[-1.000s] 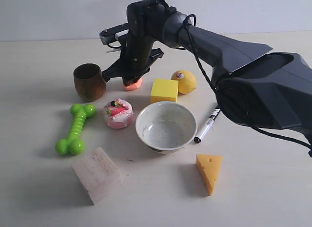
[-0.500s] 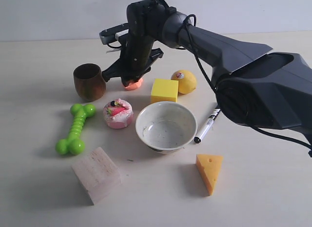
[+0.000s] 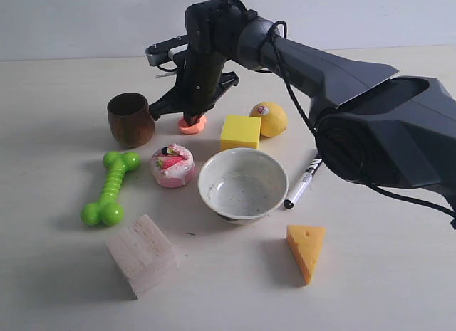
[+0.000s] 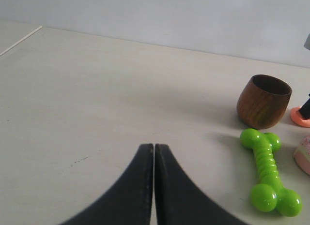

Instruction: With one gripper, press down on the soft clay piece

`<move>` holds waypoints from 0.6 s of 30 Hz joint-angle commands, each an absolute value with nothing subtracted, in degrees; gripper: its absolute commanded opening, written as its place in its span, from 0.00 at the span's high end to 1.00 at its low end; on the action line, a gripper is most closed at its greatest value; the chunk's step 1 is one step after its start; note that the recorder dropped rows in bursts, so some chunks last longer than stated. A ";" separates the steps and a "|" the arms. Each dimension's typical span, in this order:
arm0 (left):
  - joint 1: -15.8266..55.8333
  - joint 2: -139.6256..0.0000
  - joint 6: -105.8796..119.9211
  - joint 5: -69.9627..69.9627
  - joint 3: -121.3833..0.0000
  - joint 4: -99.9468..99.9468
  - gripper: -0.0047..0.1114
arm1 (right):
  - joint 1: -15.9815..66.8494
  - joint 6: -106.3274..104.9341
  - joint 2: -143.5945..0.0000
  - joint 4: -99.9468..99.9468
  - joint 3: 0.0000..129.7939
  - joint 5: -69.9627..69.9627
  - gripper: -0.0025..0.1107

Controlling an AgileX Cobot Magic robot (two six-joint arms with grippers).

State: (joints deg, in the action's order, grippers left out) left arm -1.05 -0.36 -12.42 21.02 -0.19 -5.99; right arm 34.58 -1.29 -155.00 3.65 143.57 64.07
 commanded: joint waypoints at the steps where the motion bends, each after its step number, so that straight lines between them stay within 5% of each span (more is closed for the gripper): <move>1: -1.05 0.00 -12.26 20.80 0.00 -5.81 0.93 | 34.66 -1.43 -154.78 4.41 143.29 64.10 0.98; 18: -1.05 0.00 -12.26 20.80 0.00 -5.81 0.93 | 34.66 -1.43 -152.30 3.92 143.29 60.91 0.98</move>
State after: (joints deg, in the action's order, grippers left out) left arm -1.05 -0.36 -12.42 21.02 -0.19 -5.99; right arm 34.58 -1.29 -153.97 3.88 143.57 62.51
